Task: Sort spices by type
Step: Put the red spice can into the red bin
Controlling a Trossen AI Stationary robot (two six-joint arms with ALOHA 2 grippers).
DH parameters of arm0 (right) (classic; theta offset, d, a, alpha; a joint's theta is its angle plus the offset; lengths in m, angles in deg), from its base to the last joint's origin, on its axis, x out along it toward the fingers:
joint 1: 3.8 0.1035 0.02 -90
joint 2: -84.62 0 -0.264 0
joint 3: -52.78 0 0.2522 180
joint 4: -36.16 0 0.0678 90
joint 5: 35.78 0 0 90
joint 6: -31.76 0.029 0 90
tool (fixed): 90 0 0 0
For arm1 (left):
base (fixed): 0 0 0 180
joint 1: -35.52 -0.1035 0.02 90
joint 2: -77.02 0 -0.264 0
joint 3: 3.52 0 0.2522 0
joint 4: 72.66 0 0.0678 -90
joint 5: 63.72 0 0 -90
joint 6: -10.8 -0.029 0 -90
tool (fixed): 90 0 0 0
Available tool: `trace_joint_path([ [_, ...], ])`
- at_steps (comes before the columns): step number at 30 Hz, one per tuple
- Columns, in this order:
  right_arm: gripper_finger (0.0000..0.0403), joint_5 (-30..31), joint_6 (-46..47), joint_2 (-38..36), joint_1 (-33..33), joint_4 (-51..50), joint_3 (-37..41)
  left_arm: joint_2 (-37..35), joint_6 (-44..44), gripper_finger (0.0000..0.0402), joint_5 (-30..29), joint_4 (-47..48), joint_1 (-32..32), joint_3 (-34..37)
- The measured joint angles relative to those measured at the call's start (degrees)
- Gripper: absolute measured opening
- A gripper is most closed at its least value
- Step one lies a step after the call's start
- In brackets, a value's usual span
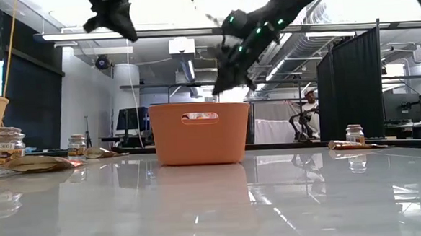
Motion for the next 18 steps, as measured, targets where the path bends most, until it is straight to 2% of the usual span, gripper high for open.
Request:
trace_joint_path([
  [2, 0.0000, 2.0, 0.4, 3.1, -0.9, -4.6, -2.9, -0.4, 4.1, 0.0021, 3.6, 0.2, 0.0, 2.3],
  [6, 0.0000, 2.5, 0.7, 8.2, -2.2, -9.1, -7.3, -1.3, 9.7, 0.0021, 6.3, 2.6, 1.6, 6.5],
  [12, 0.0000, 2.2, 0.1, 12.2, -2.1, -11.2, -10.5, -1.3, 13.6, 0.0020, 6.7, 5.4, 5.6, 14.1],
  [18, 0.0000, 2.9, 0.0, 12.9, -2.1, -8.3, -10.5, -3.1, 13.9, 0.0002, 4.0, -0.7, 10.3, 17.0],
])
